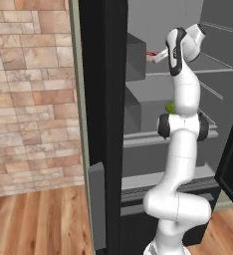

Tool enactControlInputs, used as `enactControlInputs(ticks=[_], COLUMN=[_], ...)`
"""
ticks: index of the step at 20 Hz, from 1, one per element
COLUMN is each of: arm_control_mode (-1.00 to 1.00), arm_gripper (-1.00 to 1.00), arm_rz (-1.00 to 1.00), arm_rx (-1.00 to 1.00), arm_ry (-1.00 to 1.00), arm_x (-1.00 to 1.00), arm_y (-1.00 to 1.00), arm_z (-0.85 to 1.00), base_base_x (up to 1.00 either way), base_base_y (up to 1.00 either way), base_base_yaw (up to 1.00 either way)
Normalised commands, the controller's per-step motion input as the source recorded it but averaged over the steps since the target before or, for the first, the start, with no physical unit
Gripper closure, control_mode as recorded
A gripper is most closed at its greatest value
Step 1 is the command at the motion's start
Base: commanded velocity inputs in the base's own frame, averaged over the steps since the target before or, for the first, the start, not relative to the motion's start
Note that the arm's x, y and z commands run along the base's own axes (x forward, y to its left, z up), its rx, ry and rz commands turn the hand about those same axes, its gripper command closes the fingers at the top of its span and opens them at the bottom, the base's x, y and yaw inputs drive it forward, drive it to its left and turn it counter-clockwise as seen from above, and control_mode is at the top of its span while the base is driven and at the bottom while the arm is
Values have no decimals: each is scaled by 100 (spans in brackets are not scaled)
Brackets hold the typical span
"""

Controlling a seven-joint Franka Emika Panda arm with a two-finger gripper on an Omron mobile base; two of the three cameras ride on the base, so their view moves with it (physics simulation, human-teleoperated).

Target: Take the steak from the fridge and place it on the digital scale on the counter by the fridge. Wait a few seconds for a reading, then move it to the plate on the dining counter.

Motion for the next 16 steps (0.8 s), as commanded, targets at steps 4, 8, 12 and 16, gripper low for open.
enactControlInputs(ticks=[4, 8, 12, 16], arm_control_mode=[-100, -100, -100, -100], arm_gripper=[100, 100, 100, 100], arm_rz=[0, -1, -8, -10], arm_rx=[0, 0, -1, -1], arm_ry=[-2, -13, -21, -20], arm_x=[-21, -65, -97, -100], arm_y=[16, 13, 23, 27], arm_z=[-4, 0, 0, -2], base_base_x=[0, 0, 0, 0], base_base_y=[0, 0, 0, 0], base_base_yaw=[0, 0, 0, 0])
